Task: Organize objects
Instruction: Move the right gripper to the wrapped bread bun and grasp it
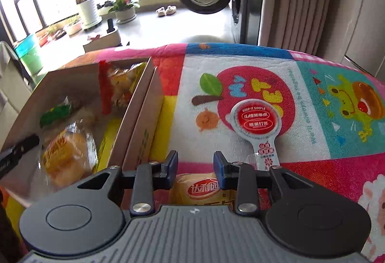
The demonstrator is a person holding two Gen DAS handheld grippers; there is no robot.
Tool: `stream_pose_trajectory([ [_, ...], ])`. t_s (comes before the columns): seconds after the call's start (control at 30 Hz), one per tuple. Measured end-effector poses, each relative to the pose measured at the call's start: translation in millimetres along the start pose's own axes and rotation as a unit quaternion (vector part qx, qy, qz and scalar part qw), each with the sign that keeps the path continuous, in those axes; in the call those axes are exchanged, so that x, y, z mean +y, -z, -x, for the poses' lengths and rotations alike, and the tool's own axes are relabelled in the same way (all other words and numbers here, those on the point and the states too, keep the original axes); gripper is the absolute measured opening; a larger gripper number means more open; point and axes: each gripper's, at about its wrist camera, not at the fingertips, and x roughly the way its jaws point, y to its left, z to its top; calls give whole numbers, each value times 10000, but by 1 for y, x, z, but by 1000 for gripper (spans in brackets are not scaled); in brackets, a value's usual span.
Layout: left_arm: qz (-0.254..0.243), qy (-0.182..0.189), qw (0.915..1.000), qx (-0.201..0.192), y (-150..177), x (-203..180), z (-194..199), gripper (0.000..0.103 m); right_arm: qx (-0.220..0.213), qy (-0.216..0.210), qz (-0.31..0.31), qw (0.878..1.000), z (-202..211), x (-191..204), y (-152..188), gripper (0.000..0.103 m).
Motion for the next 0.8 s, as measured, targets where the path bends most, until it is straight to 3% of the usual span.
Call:
stream_pose_trajectory([
  [0.07,0,-1,10000,1,0,0,0,12,108,-21,588,9982,21,10,23,32],
  [0.13,0,-2,10000,-2,0,-1,0,12,66,269,1185,9926,47,19,48,32],
  [0.17,0,-1,10000,-2,0,0,0,12,-5,423,1309,9905,57,21,56,32],
  [0.23,-1,-2,10000,-1,0,-1,0,12,-215,673,1220,9900,88,21,75,43],
  [0.3,-1,-3,10000,1,0,0,0,12,-457,662,809,9935,116,19,91,85],
  [0.37,-1,-3,10000,-1,0,0,0,12,-563,513,289,9967,128,17,106,100],
  [0.47,-5,-5,10000,-7,0,-1,0,12,-349,266,-342,9985,117,17,123,100],
  [0.53,-21,-16,10000,-26,1,-1,1,12,-286,400,-357,9982,103,21,129,100],
  [0.6,-24,-14,10000,-33,1,-1,-1,12,-205,898,-169,9956,90,22,134,92],
  [0.73,-24,-16,10000,-12,1,-1,-1,12,-251,2058,-185,9781,94,-1,141,92],
  [0.77,-24,-16,10000,-9,1,-1,-1,12,-287,1996,-358,9788,99,-8,141,92],
  [0.8,-24,-16,10000,-10,1,-1,0,12,-331,1637,-683,9836,106,-18,141,92],
])
